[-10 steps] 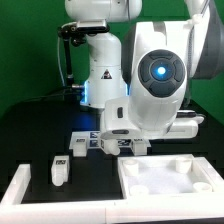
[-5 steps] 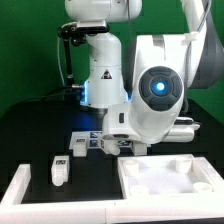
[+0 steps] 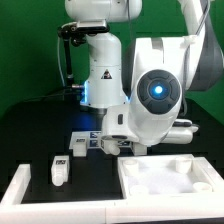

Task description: Assemble one leg

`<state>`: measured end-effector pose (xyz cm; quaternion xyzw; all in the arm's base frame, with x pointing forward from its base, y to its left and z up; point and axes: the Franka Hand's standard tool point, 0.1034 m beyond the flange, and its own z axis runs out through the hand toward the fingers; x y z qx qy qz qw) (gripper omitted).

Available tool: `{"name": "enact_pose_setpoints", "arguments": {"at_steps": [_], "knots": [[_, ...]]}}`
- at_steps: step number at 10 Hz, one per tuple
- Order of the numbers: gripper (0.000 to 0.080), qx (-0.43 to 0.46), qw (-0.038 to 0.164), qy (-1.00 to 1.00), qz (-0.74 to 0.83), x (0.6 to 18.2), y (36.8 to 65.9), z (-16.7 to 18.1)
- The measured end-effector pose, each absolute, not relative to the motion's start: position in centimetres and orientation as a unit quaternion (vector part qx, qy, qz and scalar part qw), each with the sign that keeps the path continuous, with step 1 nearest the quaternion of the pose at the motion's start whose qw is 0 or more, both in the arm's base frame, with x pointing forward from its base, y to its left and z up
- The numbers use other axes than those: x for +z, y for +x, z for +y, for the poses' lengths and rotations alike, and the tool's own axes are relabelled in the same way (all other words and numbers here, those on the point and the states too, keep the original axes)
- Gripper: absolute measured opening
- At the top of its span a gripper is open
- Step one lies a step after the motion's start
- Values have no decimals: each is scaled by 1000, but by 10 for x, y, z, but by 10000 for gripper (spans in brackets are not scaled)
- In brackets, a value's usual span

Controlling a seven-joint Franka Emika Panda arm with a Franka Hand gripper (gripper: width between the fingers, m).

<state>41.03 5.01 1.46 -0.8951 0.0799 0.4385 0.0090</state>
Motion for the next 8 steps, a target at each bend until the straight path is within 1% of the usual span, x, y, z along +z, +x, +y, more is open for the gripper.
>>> {"name": "enact_pose_setpoints", "arguments": {"at_steps": [1, 2, 3, 4, 5, 6, 7, 8], "knots": [[649, 440, 6, -894, 81, 11, 408, 50], [649, 440, 6, -894, 82, 11, 409, 49], [614, 440, 6, -894, 83, 11, 409, 49], [614, 440, 6, -894, 83, 11, 409, 49], [433, 440, 6, -894, 83, 11, 409, 48], [433, 440, 6, -894, 83, 11, 409, 48], [285, 440, 6, -894, 83, 12, 409, 48], [285, 440, 6, -894, 83, 12, 409, 48]]}}
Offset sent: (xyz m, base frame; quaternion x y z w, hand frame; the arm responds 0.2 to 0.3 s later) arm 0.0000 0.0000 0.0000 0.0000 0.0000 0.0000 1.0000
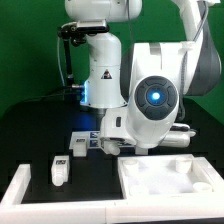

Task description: Assemble one leg

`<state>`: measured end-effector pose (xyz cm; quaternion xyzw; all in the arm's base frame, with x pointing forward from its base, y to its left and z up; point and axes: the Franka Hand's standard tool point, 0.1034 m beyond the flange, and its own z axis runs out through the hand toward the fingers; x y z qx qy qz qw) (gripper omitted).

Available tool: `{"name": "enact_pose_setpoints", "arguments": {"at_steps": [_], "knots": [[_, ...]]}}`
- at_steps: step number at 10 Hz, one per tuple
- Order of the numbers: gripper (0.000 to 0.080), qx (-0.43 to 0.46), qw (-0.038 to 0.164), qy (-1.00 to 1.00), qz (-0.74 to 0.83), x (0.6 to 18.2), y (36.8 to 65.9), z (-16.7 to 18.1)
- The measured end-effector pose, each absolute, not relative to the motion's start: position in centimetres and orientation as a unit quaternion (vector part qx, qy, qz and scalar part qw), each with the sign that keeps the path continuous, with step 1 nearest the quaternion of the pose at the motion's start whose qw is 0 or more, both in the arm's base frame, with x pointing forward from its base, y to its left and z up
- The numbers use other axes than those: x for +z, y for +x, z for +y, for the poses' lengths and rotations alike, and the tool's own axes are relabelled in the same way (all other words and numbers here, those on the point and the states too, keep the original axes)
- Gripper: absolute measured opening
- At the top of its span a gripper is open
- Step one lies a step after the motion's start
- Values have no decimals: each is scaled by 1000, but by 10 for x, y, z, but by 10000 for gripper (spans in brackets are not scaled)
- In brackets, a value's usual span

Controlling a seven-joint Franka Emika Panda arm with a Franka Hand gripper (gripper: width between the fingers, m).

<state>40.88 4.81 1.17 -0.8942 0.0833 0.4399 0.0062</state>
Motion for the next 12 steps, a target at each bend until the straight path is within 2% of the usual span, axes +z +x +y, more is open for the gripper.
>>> {"name": "enact_pose_setpoints", "arguments": {"at_steps": [1, 2, 4, 6, 7, 10, 11, 12], "knots": [[285, 441, 7, -894, 82, 13, 411, 49], [285, 446, 11, -891, 82, 23, 419, 49], [285, 420, 27, -904, 79, 63, 456, 52], [285, 331, 51, -940, 60, 100, 496, 48], [285, 281, 54, -957, 54, 102, 506, 48], [285, 188, 50, -979, 57, 101, 507, 48], [285, 153, 48, -985, 55, 105, 514, 48], [285, 130, 50, -989, 49, 124, 533, 50]]}}
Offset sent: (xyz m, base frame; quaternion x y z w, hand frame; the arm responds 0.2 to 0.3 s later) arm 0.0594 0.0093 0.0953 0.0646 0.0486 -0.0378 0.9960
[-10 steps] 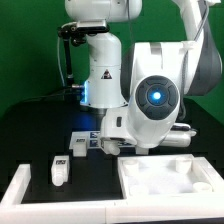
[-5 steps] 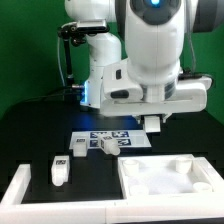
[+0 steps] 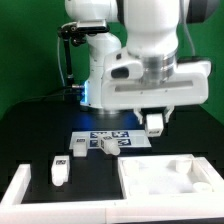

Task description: Assemble one leg

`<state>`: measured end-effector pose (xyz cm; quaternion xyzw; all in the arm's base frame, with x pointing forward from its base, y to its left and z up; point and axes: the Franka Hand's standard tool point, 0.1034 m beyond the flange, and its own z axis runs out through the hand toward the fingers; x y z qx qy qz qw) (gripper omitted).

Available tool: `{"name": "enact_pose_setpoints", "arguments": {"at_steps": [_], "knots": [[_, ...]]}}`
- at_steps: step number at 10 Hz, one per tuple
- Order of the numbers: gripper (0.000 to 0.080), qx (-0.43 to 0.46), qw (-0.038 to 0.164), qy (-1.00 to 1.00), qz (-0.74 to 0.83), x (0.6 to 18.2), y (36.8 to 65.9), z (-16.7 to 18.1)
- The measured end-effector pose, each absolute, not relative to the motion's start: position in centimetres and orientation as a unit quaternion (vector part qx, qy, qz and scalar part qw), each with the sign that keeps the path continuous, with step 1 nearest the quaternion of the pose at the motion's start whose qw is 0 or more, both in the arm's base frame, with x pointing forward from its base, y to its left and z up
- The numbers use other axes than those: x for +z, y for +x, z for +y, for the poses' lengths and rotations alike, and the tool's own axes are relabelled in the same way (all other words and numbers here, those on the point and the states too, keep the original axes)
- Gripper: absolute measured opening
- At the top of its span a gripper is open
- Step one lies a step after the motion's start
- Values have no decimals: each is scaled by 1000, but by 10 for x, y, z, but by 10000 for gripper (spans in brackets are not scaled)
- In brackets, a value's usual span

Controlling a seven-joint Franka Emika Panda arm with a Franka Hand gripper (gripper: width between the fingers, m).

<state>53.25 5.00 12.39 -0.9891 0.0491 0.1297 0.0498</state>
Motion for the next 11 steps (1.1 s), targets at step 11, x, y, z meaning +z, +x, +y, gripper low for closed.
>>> {"name": "enact_pose_setpoints", "arguments": {"at_steps": [11], "knots": [[286, -300, -5, -954, 20, 146, 640, 56]]}}
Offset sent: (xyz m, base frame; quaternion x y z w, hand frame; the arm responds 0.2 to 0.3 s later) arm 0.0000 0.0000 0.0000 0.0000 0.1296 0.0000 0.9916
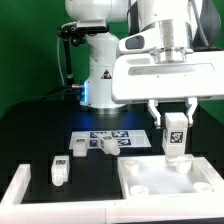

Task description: Assemble one leg

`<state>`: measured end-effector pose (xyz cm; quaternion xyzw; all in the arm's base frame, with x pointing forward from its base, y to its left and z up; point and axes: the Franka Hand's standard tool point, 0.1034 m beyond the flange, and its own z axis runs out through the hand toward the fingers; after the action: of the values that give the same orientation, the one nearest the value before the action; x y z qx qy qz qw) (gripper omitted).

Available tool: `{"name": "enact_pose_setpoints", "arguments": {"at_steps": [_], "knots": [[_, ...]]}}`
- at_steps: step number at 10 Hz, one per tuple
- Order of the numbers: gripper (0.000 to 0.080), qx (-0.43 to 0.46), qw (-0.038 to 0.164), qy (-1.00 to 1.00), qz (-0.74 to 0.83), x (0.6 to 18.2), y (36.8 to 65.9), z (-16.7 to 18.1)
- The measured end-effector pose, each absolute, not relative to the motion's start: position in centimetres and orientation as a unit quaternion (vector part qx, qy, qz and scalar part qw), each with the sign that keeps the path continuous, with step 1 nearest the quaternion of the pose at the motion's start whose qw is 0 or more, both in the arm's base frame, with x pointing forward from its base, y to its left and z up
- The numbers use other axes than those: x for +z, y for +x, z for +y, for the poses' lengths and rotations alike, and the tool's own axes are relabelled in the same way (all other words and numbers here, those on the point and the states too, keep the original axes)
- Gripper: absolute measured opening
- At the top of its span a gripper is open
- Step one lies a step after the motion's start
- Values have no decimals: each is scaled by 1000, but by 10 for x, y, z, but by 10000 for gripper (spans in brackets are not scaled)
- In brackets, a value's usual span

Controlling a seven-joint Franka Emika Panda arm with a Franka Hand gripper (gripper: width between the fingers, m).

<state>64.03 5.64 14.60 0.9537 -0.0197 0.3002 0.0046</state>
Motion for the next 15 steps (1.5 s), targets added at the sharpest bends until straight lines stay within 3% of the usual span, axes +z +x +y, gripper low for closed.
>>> {"name": "enact_pose_setpoints", "arguments": {"at_steps": [1, 3, 10, 15], "knots": [[286, 344, 11, 939, -15, 145, 642, 58], [286, 343, 14, 939, -15, 137, 638, 55], [286, 302, -4, 953, -4, 108, 638, 103], [287, 290, -3, 957, -3, 102, 635, 103]]}}
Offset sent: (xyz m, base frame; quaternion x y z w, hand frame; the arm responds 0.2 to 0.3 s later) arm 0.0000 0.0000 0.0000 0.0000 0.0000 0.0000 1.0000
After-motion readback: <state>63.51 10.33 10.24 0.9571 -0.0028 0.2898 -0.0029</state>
